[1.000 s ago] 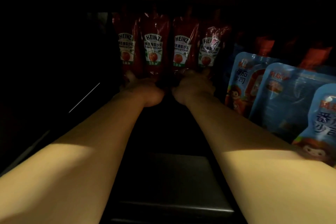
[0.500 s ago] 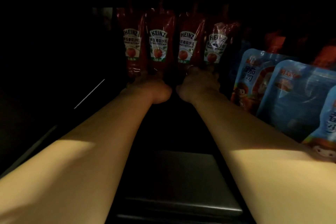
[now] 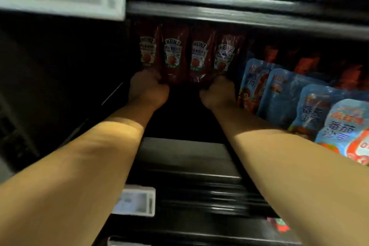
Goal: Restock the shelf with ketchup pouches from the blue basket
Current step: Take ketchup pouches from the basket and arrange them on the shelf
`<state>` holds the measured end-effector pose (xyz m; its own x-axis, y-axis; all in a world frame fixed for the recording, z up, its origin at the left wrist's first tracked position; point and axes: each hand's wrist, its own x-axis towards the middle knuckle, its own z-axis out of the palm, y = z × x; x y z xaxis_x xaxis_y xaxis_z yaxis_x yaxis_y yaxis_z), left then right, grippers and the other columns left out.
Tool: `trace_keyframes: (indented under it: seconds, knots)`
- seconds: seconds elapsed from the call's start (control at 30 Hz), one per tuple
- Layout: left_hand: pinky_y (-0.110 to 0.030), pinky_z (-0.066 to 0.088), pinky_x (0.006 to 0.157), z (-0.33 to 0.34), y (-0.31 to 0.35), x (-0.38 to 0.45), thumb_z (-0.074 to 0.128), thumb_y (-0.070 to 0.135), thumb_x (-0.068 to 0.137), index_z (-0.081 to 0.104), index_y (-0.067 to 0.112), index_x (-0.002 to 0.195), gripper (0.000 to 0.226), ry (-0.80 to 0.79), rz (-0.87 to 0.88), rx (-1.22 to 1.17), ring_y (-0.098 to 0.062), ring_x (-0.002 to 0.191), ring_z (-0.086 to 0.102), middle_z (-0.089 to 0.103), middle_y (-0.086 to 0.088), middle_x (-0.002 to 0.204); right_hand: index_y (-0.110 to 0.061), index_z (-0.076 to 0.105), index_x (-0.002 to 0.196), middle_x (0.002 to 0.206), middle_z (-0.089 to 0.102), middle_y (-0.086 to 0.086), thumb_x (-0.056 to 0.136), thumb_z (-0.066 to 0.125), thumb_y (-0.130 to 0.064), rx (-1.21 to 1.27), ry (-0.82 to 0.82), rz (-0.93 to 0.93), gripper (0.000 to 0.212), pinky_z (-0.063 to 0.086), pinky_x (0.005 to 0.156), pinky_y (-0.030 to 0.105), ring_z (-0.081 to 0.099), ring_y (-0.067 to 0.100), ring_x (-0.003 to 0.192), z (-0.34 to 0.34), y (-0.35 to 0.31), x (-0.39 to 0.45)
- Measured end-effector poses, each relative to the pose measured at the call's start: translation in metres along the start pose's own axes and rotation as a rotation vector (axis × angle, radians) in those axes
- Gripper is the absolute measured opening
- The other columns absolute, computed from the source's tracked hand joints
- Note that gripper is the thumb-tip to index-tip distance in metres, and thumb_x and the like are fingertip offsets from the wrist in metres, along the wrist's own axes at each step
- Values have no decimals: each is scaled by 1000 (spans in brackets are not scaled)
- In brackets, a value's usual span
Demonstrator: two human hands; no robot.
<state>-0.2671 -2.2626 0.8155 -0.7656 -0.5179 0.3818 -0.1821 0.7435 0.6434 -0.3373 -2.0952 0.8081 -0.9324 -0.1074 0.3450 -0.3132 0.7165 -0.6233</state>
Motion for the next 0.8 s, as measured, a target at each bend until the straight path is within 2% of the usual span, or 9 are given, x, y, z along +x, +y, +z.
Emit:
trace_keyframes:
  seconds: [0.1, 0.27, 0.4, 0.47, 0.53, 0.63, 0.7, 0.73, 0.8]
  knots:
    - [-26, 45, 83, -19, -21, -19, 65, 12, 83, 75, 11, 96, 16, 64, -31, -76, -32, 105, 66, 73, -11, 106, -4, 68, 114, 119, 68, 17, 87, 67, -22, 8, 91, 18, 32, 50, 87, 29, 63, 35, 112, -12, -4, -28]
    - [-17, 36, 77, -34, -36, -37, 64, 10, 87, 69, 11, 107, 20, 36, -66, -243, -21, 105, 62, 69, -6, 113, -7, 74, 105, 112, 72, 13, 89, 61, -17, -64, 206, 26, 23, 46, 85, 29, 65, 32, 107, -33, -8, -75]
    - [-13, 34, 74, -37, -37, -46, 64, 8, 89, 67, 8, 111, 21, 45, -63, -347, -22, 104, 62, 69, -10, 113, -12, 75, 103, 116, 72, 11, 91, 58, -17, 118, 216, 238, 21, 46, 92, 29, 63, 33, 115, -53, -7, -100]
    - [-17, 37, 79, -38, -35, -47, 64, 8, 90, 67, 8, 112, 23, 22, -94, -393, -24, 106, 62, 69, -10, 115, -8, 73, 103, 113, 73, 12, 93, 58, -15, 171, 254, 274, 20, 42, 84, 25, 64, 31, 112, -62, -5, -117]
    - [-19, 37, 83, -38, -34, -48, 64, 10, 90, 66, 10, 113, 23, -2, -108, -391, -25, 110, 62, 68, -9, 118, -11, 69, 85, 95, 72, 7, 89, 62, -12, 252, 270, 275, 8, 37, 72, 20, 64, 29, 91, -66, -1, -133]
    - [-20, 36, 86, -40, -34, -56, 64, 11, 92, 67, 9, 116, 25, -51, -87, -364, -29, 114, 61, 68, -11, 121, -21, 56, 67, 75, 63, -3, 77, 67, -18, 396, 196, 333, 15, 44, 63, 29, 57, 22, 70, -75, 2, -157]
    - [-21, 38, 87, -46, -36, -68, 66, 7, 91, 68, 9, 115, 25, -85, -53, -368, -30, 113, 62, 69, -12, 119, -22, 67, 73, 75, 69, 0, 73, 67, -22, 444, 114, 284, 1, 57, 73, 40, 66, 26, 76, -84, 6, -168]
    - [-22, 40, 87, -49, -37, -76, 67, 4, 90, 69, 9, 114, 24, -103, -25, -389, -31, 111, 63, 70, -12, 115, -22, 71, 78, 79, 73, 3, 75, 67, -21, 456, 82, 242, 5, 59, 81, 47, 70, 29, 82, -90, 9, -173]
    - [-23, 45, 80, -60, -39, -96, 70, 1, 88, 72, 16, 105, 23, -116, 13, -454, -29, 101, 66, 71, -8, 102, -20, 72, 83, 83, 74, 7, 82, 66, -12, 498, 42, 191, 10, 58, 86, 56, 71, 37, 88, -105, 14, -188]
